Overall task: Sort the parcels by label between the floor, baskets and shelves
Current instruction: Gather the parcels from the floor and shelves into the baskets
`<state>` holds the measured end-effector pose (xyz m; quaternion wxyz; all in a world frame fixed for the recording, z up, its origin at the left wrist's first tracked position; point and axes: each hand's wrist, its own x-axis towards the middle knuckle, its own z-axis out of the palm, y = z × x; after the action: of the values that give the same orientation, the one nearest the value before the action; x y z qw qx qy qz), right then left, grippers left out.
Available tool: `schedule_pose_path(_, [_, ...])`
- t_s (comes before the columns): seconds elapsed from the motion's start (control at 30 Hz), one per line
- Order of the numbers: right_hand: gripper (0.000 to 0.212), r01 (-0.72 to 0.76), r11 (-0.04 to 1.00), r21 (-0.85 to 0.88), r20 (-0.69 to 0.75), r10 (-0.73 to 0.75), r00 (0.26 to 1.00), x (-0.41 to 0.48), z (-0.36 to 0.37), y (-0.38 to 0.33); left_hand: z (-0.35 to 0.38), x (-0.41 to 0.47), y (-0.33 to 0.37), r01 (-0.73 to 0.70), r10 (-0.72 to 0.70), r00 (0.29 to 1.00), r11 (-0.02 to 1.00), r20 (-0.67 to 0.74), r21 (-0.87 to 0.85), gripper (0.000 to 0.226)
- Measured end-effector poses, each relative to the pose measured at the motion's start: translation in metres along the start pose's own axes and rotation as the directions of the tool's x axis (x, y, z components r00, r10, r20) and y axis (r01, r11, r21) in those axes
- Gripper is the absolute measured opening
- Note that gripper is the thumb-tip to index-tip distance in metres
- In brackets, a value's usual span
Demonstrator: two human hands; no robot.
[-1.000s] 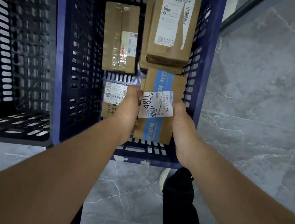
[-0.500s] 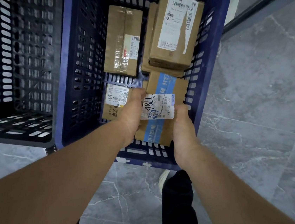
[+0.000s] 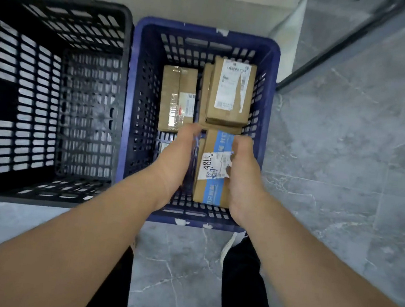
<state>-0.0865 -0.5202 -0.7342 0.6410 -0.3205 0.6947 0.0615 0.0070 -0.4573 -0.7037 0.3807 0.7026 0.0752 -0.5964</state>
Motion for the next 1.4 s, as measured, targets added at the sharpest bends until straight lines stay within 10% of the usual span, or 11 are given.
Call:
schedule_pose_path(0.43, [0.045,0.333,0.941,-0.067,0.097,-0.326,0.940,-0.215,0.007,-0.133,-0.050,-0.177,0.146,-0.285,0.286,0.958,0.958,0.035,-0.036,0.054])
schedule_pose_path(0.63, [0.062,0.493,0.869,-0.045,0.102,-0.487,0.867,-0.342,0.011,-0.189,-0.094,-0.278,0.221,-0.443,0.445,0.895,0.895,0.024,-0.057,0.060])
schedule_pose_path(0.87, [0.027,0.666,0.746,-0.026,0.097,-0.661,0.744,-0.486,0.020,-0.210,-0.138,-0.405,0.273,-0.591,0.594,0.804,0.804,0.034,-0.069,0.058])
schedule_pose_path(1.4, [0.035,0.927,0.363,0.093,0.269,-0.906,0.328,-0.790,-0.013,-0.262,-0.159,-0.714,0.342,-0.844,0.823,0.534,0.533,-0.195,-0.065,0.060])
